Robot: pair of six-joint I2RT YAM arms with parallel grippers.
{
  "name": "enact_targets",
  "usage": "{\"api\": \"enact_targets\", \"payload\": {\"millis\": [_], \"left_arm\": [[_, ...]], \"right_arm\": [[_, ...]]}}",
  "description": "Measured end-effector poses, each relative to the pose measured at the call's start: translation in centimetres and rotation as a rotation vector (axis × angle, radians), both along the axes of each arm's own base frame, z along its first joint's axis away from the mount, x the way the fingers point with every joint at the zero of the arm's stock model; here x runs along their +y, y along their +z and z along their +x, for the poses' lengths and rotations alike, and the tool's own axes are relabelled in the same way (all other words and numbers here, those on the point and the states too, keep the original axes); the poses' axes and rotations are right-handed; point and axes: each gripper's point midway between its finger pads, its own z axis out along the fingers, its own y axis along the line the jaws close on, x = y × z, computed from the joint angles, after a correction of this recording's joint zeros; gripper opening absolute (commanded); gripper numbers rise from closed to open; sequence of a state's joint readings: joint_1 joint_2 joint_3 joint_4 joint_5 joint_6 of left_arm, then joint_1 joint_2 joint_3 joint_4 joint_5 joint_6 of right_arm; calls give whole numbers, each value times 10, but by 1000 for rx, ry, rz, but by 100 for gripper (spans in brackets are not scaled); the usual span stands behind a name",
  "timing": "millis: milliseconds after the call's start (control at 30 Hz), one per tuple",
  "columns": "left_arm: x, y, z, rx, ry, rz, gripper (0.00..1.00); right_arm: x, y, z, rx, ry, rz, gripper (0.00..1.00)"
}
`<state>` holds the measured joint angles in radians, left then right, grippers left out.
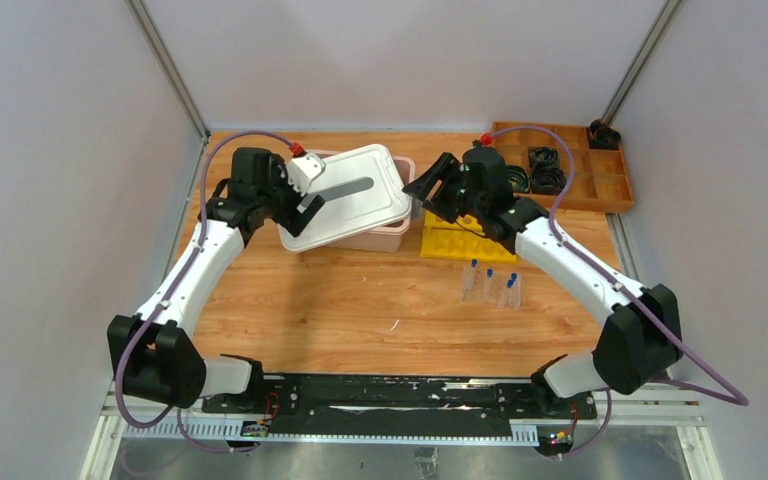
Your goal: Organize the chemistry lab equipment
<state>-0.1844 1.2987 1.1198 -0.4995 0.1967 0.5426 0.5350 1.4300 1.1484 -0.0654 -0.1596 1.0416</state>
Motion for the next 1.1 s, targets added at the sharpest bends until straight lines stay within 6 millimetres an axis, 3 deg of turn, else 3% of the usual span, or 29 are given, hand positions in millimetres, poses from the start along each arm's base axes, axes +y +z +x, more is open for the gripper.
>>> {"api": "enact_targets", "payload": {"millis": [167, 267, 367, 433, 567, 667, 767, 833, 1000, 1100], "left_arm": [[-4, -2, 2, 11, -16, -11, 96], [-5, 3, 5, 10, -18, -14, 99], [-6, 22, 7, -7, -13, -30, 100], [-3, 46, 10, -31, 3, -64, 100], [16, 96, 15, -89, 72, -139, 100], [38, 110, 10, -96, 139, -163, 100], [58, 97, -4, -50, 197, -165, 100], [68, 78, -16, 0, 226, -159, 100], [75, 22, -47, 154, 235, -150, 100], [71, 4, -58, 213, 217, -156, 100]], "right_arm": [[-25, 11, 1, -35, -49, -164, 69], [-29, 15, 11, -65, -45, -262, 69], [-19, 28, 39, -123, -6, -378, 67], [-7, 32, 61, -165, 31, -448, 64], [10, 15, 88, -187, 116, -585, 57], [19, -15, 94, -167, 191, -679, 56], [23, -39, 91, -143, 257, -749, 58], [27, -50, 87, -141, 294, -783, 60], [34, -51, 83, -172, 329, -828, 60], [34, -50, 83, -187, 325, -858, 58]]}}
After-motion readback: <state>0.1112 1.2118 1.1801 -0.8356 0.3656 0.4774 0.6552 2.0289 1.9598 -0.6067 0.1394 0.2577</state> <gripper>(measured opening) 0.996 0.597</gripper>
